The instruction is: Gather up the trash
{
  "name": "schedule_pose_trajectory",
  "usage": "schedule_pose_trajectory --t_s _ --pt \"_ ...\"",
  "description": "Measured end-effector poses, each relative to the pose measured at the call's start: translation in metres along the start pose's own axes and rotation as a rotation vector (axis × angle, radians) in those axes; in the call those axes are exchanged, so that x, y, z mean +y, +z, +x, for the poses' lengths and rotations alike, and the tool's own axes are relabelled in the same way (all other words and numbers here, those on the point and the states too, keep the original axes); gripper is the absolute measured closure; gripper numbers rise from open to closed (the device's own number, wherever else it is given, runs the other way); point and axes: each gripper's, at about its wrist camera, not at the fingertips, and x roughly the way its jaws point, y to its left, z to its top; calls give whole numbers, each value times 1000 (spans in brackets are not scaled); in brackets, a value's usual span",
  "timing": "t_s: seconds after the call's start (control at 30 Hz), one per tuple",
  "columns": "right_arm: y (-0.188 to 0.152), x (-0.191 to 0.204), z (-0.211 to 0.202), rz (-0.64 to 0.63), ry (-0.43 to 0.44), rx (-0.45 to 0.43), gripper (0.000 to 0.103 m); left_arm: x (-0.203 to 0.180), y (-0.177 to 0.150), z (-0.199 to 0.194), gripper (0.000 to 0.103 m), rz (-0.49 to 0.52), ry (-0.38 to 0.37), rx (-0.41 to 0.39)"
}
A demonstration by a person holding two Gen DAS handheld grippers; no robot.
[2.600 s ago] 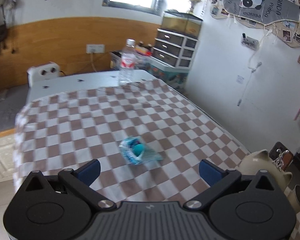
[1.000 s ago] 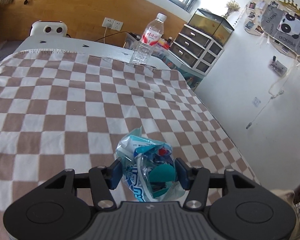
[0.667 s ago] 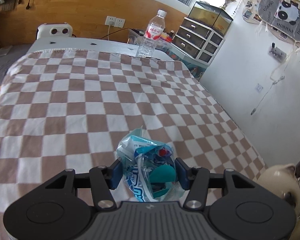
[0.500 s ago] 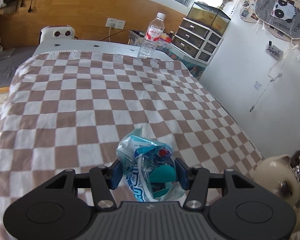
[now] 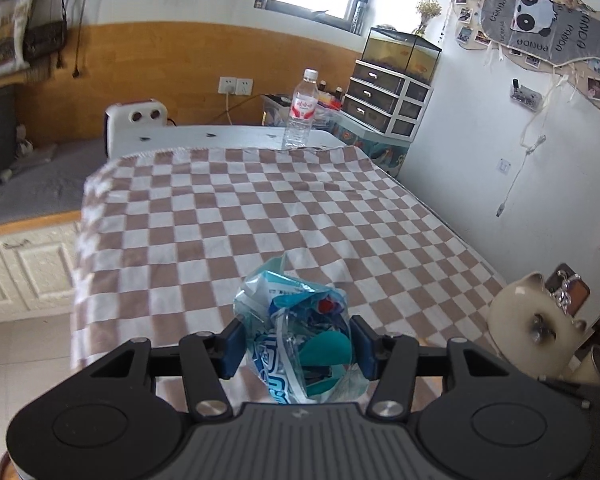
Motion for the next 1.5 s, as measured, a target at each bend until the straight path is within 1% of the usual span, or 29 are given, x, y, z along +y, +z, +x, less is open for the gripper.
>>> schedule_pose_trajectory --t_s 0.13,0.4,0.63,0.8,0.9,1.13,1.3,1.5 --pt "4 11 -19 -31 18 -12 78 -3 -13 -33 49 4 34 -5" --pt "8 37 -51 -85 70 -17 78 5 -41 -87 49 -31 115 -4" --pt "11 62 -68 -111 106 -26 78 17 -60 -119 49 -37 185 -10" --pt "12 85 -74 -126 117 -21 78 34 -71 -137 49 -42 221 -16" --pt "12 102 -74 -134 119 -18 78 50 -75 -147 49 -55 225 -19" --pt "7 152 -67 -149 107 18 78 99 -84 -161 49 -84 215 -12" --pt "4 192 -58 -155 102 48 78 144 -92 -171 49 -112 210 -2" --pt "0 241 -38 -162 115 98 78 201 -100 -180 49 -155 228 15"
